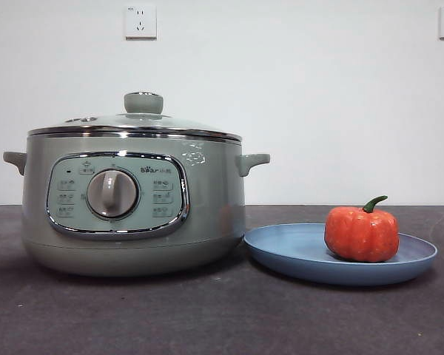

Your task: Take the pumpkin out from the steamer,put the pumpkin in the blue plate,close the lid

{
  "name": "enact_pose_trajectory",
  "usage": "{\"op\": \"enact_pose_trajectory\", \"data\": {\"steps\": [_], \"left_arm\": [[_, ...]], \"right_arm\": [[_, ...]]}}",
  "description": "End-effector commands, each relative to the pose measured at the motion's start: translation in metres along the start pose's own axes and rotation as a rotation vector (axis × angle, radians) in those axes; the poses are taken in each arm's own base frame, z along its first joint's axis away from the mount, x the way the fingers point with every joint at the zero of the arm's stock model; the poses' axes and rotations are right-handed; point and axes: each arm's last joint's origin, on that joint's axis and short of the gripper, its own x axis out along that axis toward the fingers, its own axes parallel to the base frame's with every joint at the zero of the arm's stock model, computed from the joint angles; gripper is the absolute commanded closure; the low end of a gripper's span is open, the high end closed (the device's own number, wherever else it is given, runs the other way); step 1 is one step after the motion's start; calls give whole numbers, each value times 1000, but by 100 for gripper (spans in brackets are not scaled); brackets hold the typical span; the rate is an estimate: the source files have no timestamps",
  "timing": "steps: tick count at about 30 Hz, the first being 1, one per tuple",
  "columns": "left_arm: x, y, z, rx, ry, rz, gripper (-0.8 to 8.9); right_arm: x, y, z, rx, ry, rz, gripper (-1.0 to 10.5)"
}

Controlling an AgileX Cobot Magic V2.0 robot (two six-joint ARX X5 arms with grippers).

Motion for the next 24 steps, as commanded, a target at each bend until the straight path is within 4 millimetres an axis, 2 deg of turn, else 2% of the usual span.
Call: {"op": "enact_pose_trajectory", "data": {"steps": [1, 10, 15, 19, 21, 24], "left_arm": [[3, -1, 0, -3, 11, -2, 817], [3, -1, -1, -1, 16, -7, 817], [-36, 5, -8, -10, -120, 12, 817], [-70, 14, -18, -67, -260, 98, 817], [-80, 17, -26, -94, -318, 179, 817], [-79, 21, -41, -130, -362, 300, 817]], "right_arm": [[1, 0, -2, 12, 5, -6, 963], [1, 0, -3, 11, 7, -6, 963], [1, 0, -4, 9, 17, -7, 963], [1, -1, -5, 5, 31, -10, 963], [1, -1, -6, 3, 39, -11, 963], [1, -1, -7, 0, 54, -13, 963]]}}
